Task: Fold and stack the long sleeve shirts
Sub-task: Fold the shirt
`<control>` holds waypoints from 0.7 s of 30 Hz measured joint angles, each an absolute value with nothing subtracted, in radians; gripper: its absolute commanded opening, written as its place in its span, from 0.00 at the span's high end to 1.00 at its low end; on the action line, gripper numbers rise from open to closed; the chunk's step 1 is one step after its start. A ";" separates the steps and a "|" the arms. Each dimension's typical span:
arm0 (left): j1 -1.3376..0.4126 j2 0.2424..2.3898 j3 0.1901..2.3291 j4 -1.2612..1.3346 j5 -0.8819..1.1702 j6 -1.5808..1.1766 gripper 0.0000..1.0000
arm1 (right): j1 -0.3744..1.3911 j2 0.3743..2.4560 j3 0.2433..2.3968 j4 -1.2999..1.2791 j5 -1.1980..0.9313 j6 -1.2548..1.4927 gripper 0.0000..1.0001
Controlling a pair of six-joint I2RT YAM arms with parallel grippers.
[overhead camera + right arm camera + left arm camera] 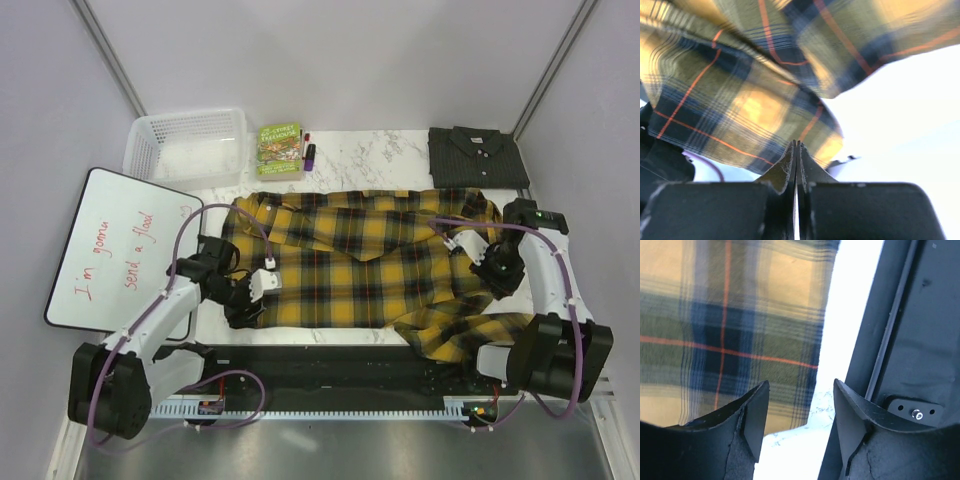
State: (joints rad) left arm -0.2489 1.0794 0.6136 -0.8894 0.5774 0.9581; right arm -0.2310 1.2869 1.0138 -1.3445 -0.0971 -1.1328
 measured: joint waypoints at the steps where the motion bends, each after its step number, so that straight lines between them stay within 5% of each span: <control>1: -0.266 1.068 0.608 -0.891 0.575 0.978 0.39 | -0.231 1.271 1.034 -1.344 -0.102 -1.134 1.00; 3: -0.305 1.049 0.598 -0.891 0.570 1.010 0.39 | -0.231 1.250 1.070 -1.343 -0.110 -1.139 1.00; 4: -0.329 1.040 0.591 -0.886 0.566 1.023 0.37 | -0.231 1.244 1.081 -1.343 -0.112 -1.142 0.90; 5: -0.352 1.032 0.583 -0.884 0.556 1.031 0.37 | -0.231 1.242 1.085 -1.342 -0.111 -1.146 0.71; 6: -0.371 1.027 0.574 -0.881 0.548 1.038 0.37 | -0.231 1.240 1.085 -1.342 -0.107 -1.153 0.35; 8: -0.399 1.023 0.556 -0.875 0.531 1.044 0.35 | -0.231 1.240 1.067 -1.336 -0.089 -1.171 0.07; 21: -0.421 1.058 0.532 -0.780 0.472 1.044 0.29 | -0.231 1.359 0.842 -1.340 0.031 -1.252 0.05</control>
